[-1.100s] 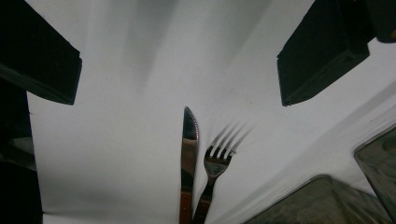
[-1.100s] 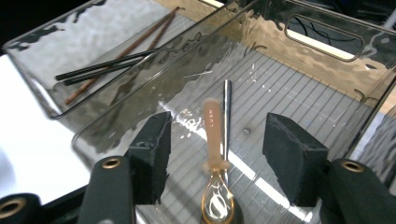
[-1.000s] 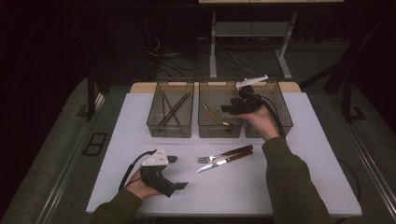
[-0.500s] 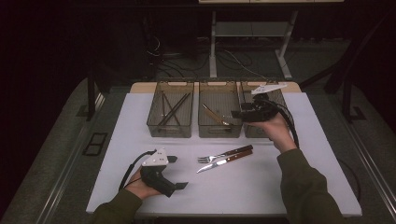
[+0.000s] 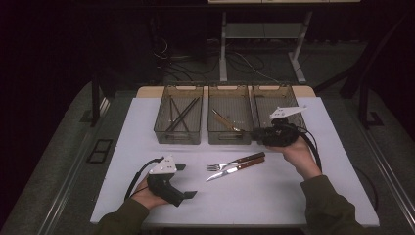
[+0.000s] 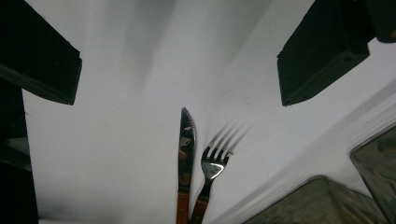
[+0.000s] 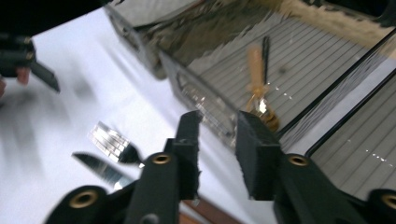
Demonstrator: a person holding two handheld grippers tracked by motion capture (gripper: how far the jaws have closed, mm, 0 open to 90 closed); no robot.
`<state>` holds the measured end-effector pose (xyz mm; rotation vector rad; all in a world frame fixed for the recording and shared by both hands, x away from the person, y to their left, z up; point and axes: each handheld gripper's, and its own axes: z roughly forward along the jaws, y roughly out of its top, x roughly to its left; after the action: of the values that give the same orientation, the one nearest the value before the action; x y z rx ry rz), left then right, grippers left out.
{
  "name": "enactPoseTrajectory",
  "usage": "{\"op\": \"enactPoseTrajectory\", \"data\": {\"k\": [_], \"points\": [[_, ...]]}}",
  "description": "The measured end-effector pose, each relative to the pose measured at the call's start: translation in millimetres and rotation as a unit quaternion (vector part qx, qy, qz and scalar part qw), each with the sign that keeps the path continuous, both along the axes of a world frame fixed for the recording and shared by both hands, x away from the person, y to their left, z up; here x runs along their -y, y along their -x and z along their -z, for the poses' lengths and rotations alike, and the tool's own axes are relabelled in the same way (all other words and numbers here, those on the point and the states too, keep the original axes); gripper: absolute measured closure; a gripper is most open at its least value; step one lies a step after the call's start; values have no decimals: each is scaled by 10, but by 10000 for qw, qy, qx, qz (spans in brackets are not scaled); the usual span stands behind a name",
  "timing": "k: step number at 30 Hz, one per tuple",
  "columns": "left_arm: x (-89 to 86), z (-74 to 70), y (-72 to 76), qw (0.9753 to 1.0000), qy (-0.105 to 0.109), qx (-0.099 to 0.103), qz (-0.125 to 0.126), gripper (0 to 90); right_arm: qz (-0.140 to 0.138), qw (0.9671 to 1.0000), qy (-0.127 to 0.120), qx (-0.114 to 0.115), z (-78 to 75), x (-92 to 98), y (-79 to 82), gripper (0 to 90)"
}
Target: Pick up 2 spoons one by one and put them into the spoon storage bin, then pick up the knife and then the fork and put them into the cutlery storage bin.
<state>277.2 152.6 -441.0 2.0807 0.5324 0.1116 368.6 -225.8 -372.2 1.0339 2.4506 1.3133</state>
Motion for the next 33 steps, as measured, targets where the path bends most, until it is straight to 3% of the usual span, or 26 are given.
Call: {"op": "enactPoseTrajectory", "data": {"k": [10,16,28,33], "points": [[0,-3,5,10000,-3,-9,-11,0,-301,9993,148,-141,275,-24,203,897],[1,-3,9,10000,-31,8,-5,0,-461,9986,161,-218,361,-109,255,899],[-2,2,0,10000,-54,9,-21,0,-757,9952,565,-271,494,-479,289,900],[-3,0,5,10000,-38,10,-22,0,-801,9928,846,-286,577,-596,278,900]]}}
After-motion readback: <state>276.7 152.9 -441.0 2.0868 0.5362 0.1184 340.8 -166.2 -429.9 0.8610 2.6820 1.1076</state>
